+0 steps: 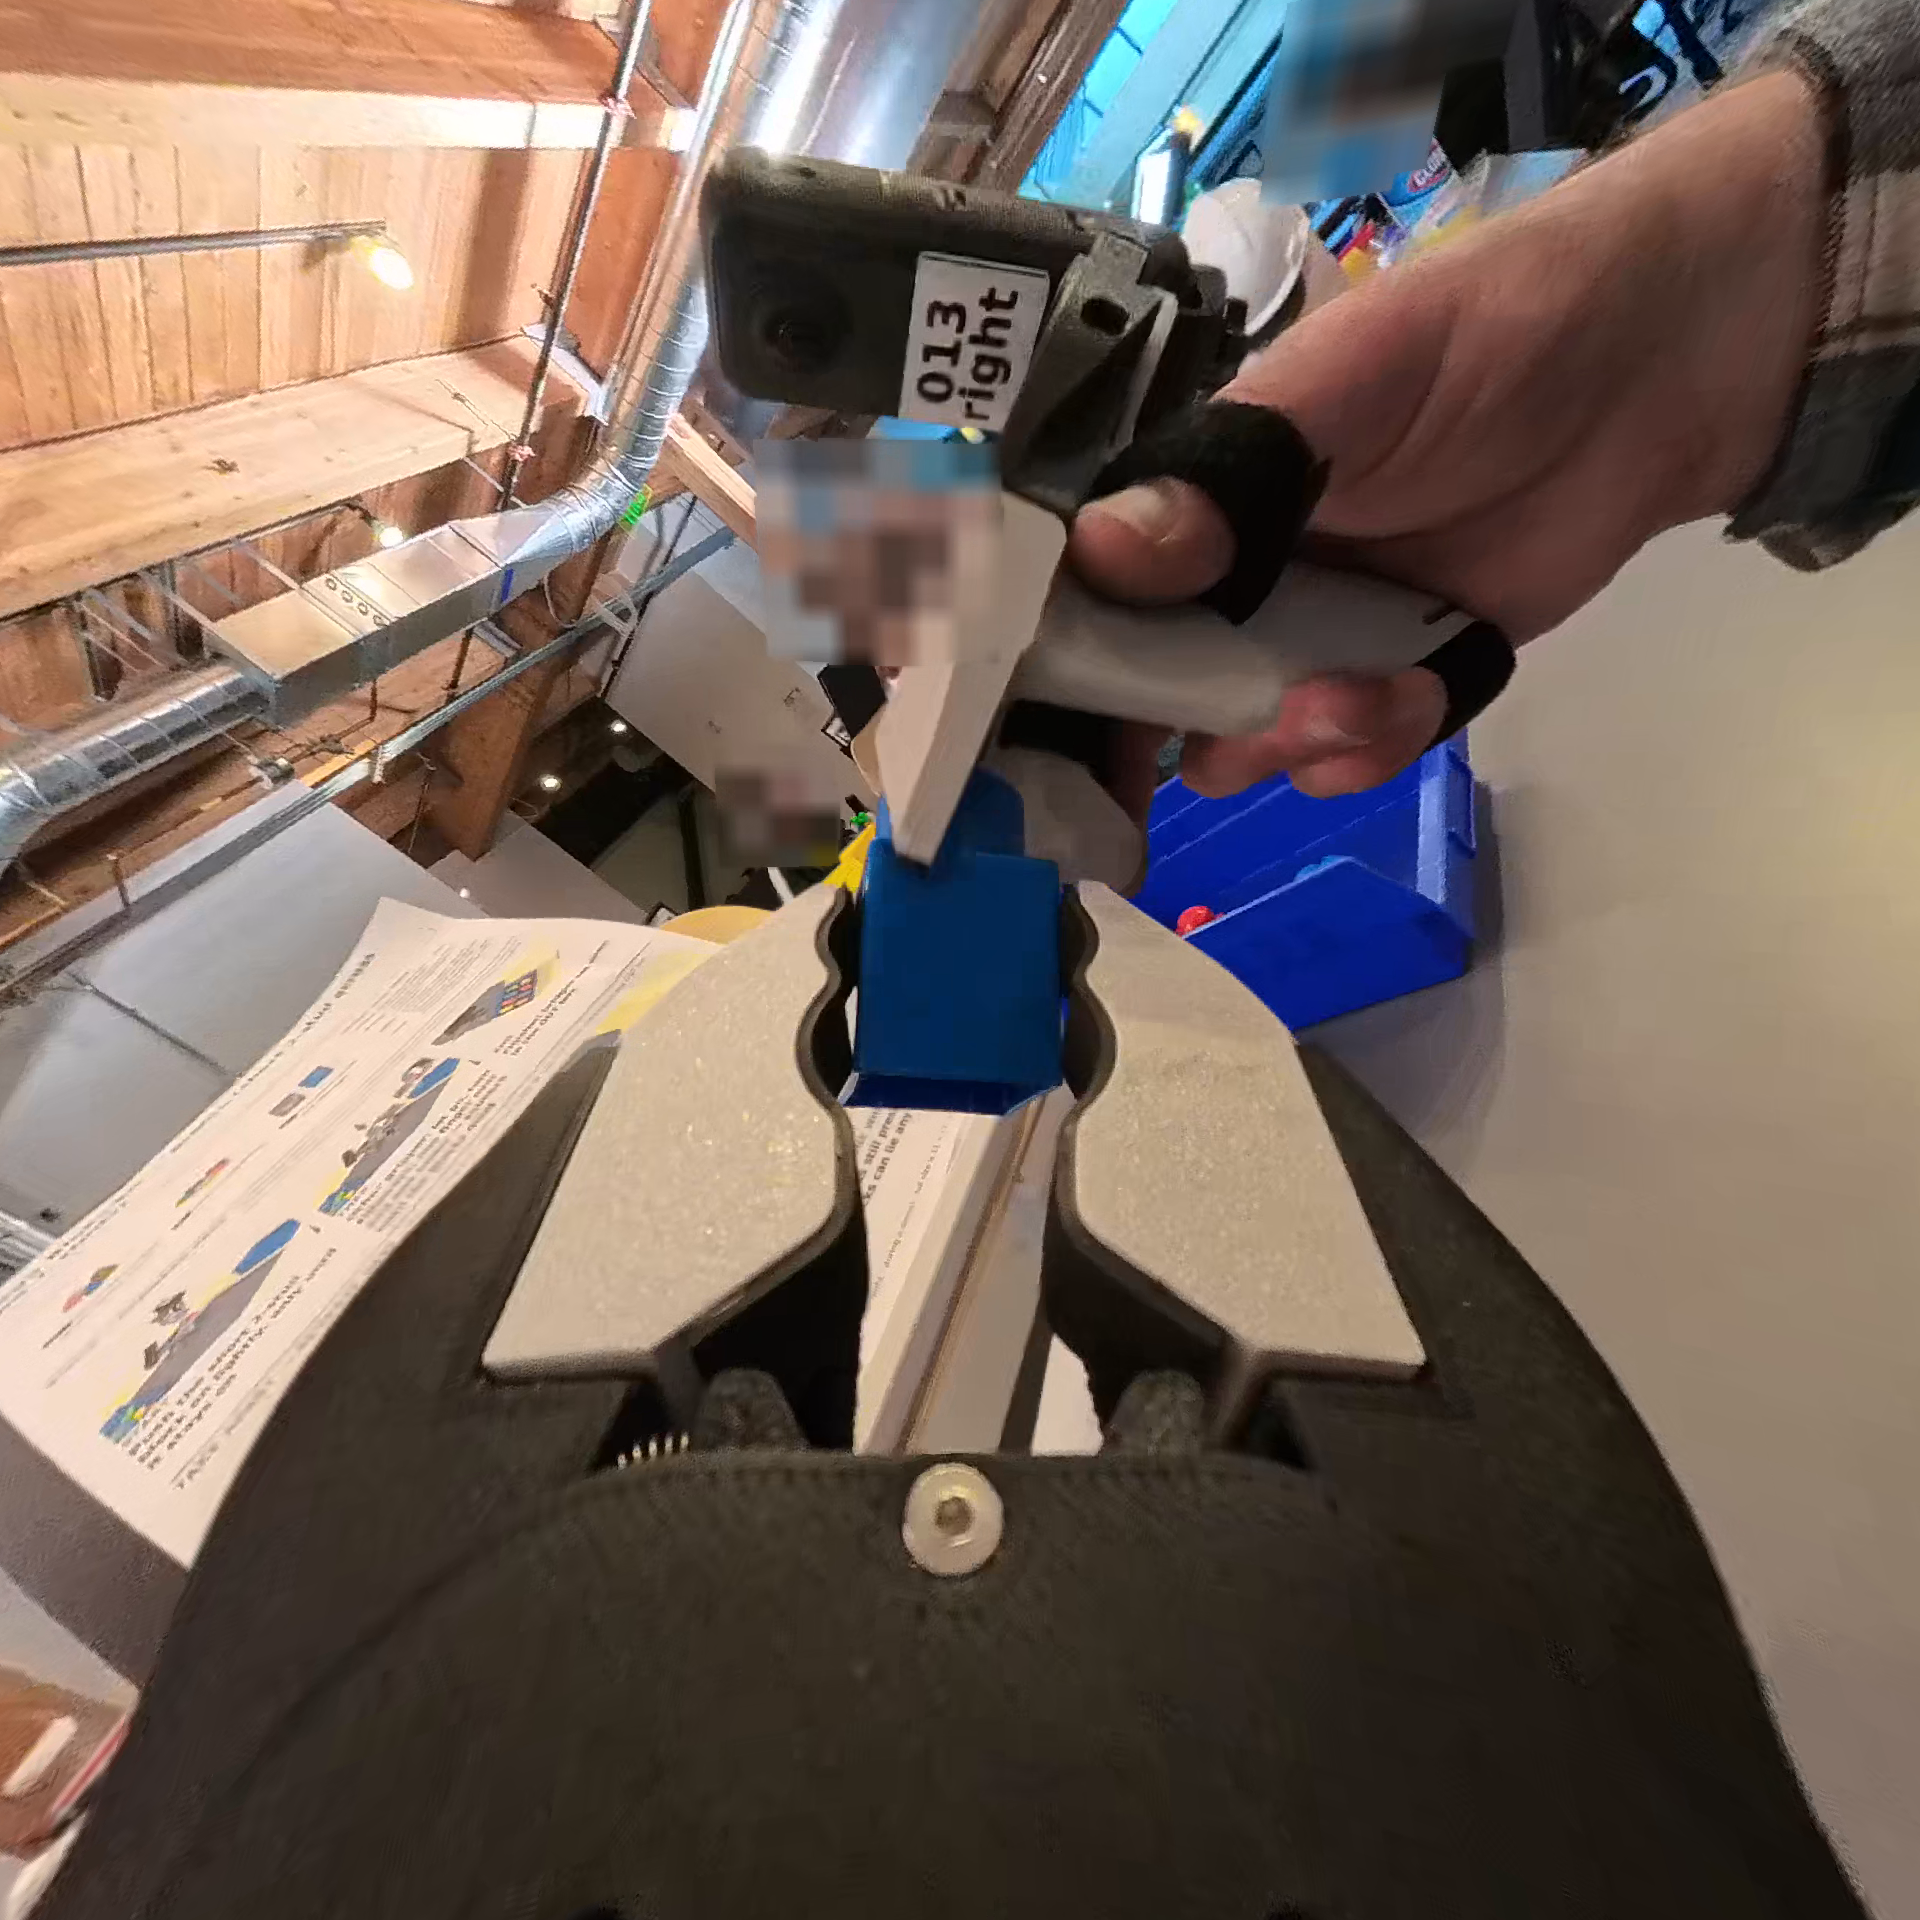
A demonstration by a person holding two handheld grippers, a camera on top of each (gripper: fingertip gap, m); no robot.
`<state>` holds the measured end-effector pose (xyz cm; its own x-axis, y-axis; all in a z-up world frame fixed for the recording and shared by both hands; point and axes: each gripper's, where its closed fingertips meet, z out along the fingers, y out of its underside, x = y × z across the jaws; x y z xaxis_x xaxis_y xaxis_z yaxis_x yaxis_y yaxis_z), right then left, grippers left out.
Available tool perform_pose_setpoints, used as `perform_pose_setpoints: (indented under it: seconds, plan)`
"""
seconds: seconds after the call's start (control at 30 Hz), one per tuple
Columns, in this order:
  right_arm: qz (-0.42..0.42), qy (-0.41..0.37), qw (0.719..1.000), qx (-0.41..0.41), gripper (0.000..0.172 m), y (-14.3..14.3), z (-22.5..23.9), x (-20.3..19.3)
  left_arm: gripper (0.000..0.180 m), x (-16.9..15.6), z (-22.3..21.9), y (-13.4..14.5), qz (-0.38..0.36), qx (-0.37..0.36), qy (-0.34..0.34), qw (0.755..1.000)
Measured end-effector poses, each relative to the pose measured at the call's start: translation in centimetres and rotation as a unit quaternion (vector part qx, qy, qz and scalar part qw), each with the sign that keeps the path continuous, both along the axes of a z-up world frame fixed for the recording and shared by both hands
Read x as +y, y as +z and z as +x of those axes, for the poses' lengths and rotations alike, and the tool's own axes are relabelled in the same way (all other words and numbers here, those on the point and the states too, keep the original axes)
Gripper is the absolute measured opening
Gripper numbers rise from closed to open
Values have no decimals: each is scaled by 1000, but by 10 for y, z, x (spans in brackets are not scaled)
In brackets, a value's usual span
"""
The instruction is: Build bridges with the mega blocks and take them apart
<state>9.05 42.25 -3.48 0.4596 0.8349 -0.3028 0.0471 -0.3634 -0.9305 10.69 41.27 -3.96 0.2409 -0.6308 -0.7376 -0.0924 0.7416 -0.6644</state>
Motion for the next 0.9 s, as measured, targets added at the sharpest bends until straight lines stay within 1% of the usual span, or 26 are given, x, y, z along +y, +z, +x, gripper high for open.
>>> perform_pose_setpoints:
  seconds: [0.03,0.07,0.27,0.33,0.43,0.53,0.6,0.67,0.73,0.8,0.9]
  plan:
    - [-2,10,1000,-1,39,-1,-4,-3,36,0,1,1,4,-5,4,1000]
    - [-6,13,1000,0,35,-2,-5,-4,36,-1,2,0,6,-3,6,1000]
    - [5,2,1000,-15,35,-4,-1,-4,36,-1,5,-2,13,0,10,1000]
    - [15,-16,1000,-6,35,3,12,0,37,3,1,2,32,-9,28,999]
    - [44,-84,995,-30,35,10,58,16,44,13,-10,12,33,-29,44,998]
    - [65,-199,974,-87,34,4,137,46,46,32,-27,22,17,-47,66,997]
    - [64,-276,950,-130,34,-10,197,66,45,45,-40,30,9,-61,81,995]
    - [39,-326,931,-159,34,-29,246,80,41,55,-52,36,4,-65,95,993]
    - [10,-367,907,-205,34,-56,290,92,37,64,-65,42,4,-74,113,991]
    - [-19,-396,888,-233,35,-82,325,102,36,73,-77,47,4,-81,129,988]
    - [-75,-412,875,-243,35,-121,356,112,34,84,-94,53,4,-91,151,984]
